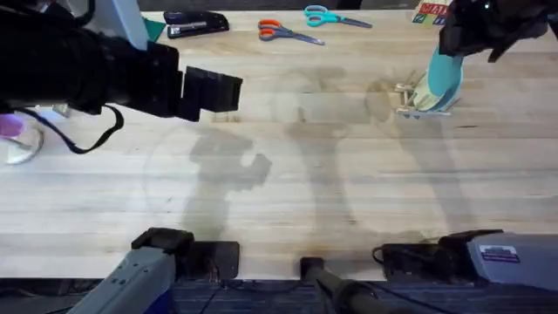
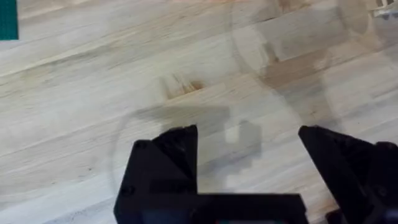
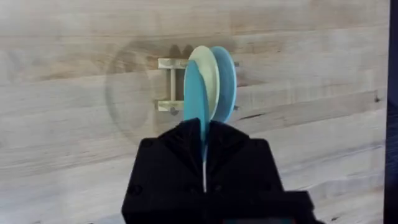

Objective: Pick up the plates from the table one by one and place each into a slot on the dish rack.

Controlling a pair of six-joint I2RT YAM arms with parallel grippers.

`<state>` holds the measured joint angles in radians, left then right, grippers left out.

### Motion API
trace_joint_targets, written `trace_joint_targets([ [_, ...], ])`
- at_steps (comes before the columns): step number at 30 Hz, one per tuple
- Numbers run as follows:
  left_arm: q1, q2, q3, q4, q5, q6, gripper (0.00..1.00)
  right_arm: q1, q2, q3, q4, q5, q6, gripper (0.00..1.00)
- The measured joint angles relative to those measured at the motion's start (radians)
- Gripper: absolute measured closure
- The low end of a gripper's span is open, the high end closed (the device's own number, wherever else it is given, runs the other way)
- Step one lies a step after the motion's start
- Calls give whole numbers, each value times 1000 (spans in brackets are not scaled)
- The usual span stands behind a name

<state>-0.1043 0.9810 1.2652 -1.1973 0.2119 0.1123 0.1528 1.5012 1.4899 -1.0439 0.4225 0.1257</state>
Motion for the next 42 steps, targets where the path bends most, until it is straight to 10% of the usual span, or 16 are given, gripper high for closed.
trace_joint_targets([
  [42, 0, 0, 0, 0, 0, 0, 7, -41, 162, 0, 54, -30, 0, 972],
])
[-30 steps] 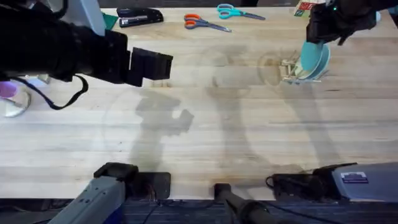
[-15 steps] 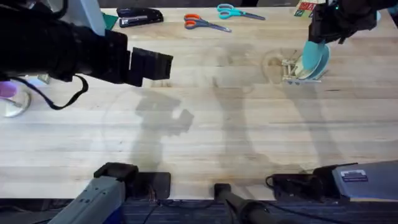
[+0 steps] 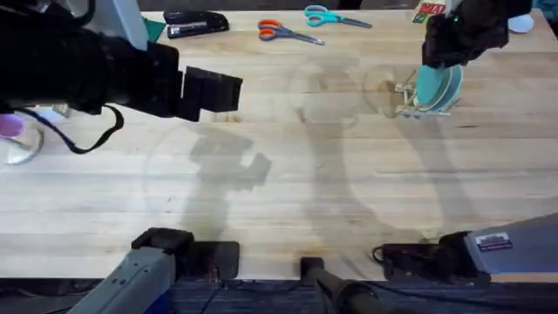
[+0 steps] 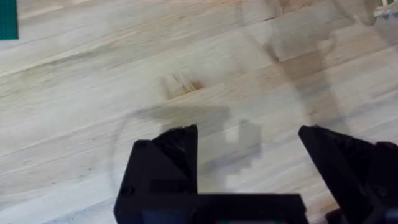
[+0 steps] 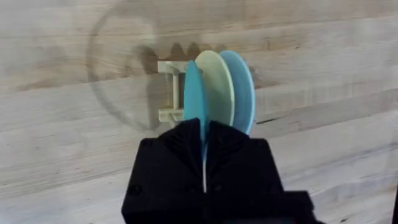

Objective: Pick up the plates from the table one by one and place each into a slot on the dish rack.

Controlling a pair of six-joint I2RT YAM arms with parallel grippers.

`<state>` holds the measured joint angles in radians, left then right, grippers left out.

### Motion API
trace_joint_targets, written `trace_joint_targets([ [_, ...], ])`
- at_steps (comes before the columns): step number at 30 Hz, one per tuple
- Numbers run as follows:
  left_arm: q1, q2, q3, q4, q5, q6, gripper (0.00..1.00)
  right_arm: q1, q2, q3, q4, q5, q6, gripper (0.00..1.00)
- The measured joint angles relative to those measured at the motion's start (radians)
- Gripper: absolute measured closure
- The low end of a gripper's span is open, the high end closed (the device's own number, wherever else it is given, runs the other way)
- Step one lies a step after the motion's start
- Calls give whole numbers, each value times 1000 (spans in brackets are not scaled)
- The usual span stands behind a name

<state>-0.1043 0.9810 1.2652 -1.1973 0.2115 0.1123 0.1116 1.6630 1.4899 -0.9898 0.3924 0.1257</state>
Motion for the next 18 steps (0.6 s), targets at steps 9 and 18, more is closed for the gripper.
trace_joint_targets([
  [9, 0, 0, 0, 0, 0, 0, 7, 0, 34, 0, 11, -9, 0, 972],
  [18, 0, 0, 0, 0, 0, 0, 7, 0, 68, 0, 26, -32, 0, 972],
])
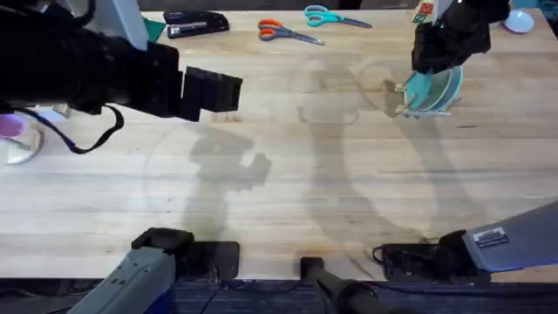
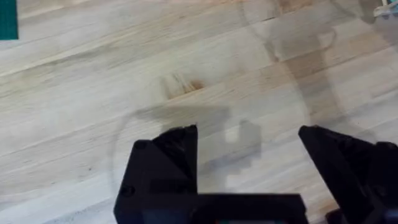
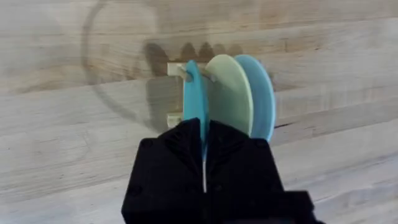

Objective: Pick up the plates from the table one by one and place each into a slot on the dish rack.

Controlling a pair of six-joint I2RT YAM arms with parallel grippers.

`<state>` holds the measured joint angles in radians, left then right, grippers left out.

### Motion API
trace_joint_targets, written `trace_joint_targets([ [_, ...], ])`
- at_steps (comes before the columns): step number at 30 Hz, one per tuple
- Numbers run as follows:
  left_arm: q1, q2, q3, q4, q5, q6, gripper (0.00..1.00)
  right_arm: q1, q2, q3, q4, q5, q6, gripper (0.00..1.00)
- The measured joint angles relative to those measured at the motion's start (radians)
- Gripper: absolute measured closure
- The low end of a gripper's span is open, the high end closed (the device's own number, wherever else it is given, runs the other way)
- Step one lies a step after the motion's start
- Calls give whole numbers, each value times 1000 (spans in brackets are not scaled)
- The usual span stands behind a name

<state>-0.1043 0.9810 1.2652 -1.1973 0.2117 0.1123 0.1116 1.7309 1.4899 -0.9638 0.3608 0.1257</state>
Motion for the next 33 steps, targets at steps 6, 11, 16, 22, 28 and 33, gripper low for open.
trace_joint_targets([
  [6, 0, 0, 0, 0, 0, 0, 7, -9, 2, 0, 0, -5, 0, 972],
  [11, 0, 0, 0, 0, 0, 0, 7, -18, 27, 0, 0, -18, 0, 972],
  [16, 0, 0, 0, 0, 0, 0, 8, -19, 31, 0, 7, -17, 0, 972],
  [22, 0, 0, 0, 0, 0, 0, 7, -23, 31, 0, 7, -18, 0, 973],
  [28, 0, 0, 0, 0, 0, 0, 7, -40, 31, 1, 9, -41, 0, 972],
  [33, 0, 0, 0, 0, 0, 0, 7, -68, 31, 5, 10, -73, 0, 962],
])
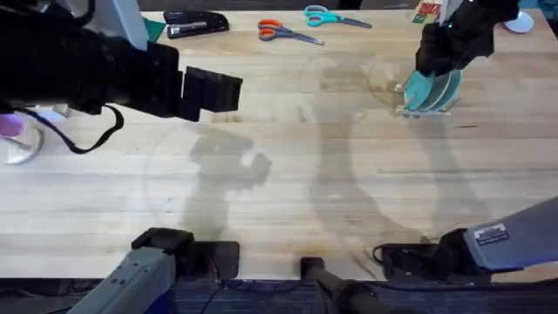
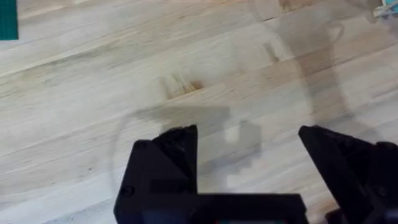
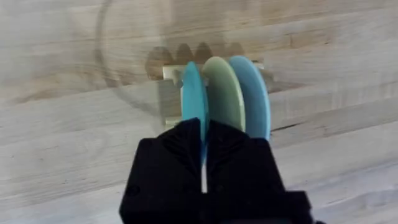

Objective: Pick up the plates from the table one by one and place each into a slot on the dish rack.

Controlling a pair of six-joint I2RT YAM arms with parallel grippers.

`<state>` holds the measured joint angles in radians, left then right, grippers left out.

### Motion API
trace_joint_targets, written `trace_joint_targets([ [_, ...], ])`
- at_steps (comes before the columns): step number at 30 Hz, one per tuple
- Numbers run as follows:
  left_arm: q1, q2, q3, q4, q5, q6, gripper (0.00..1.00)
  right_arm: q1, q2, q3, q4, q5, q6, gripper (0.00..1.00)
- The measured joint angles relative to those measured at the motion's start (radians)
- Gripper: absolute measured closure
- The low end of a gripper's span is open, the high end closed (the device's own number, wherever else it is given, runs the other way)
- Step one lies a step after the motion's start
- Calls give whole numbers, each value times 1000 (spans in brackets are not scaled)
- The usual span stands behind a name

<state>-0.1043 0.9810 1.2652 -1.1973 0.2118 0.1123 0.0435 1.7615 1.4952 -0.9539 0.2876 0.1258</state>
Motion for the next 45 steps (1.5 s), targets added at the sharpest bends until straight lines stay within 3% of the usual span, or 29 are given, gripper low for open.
trace_joint_targets([
  [3, 0, 0, 0, 0, 0, 0, 7, -5, 2, 0, -5, -9, 0, 874],
  [22, 0, 0, 0, 0, 0, 0, 6, -5, -2, 0, -16, -23, -7, 851],
  [31, 0, 0, 0, 1, 0, 0, 7, -5, -142, 0, -19, 9, -41, 750],
  [34, 0, 0, 0, 2, 0, 0, 7, -5, -202, 0, -31, 12, -45, 651],
  [38, 0, 0, 0, 3, 0, 0, 7, -4, -276, 0, -80, 14, -52, 334],
  [45, 0, 0, 0, 3, 0, 0, 7, -4, -407, 0, -213, 14, -53, 179],
])
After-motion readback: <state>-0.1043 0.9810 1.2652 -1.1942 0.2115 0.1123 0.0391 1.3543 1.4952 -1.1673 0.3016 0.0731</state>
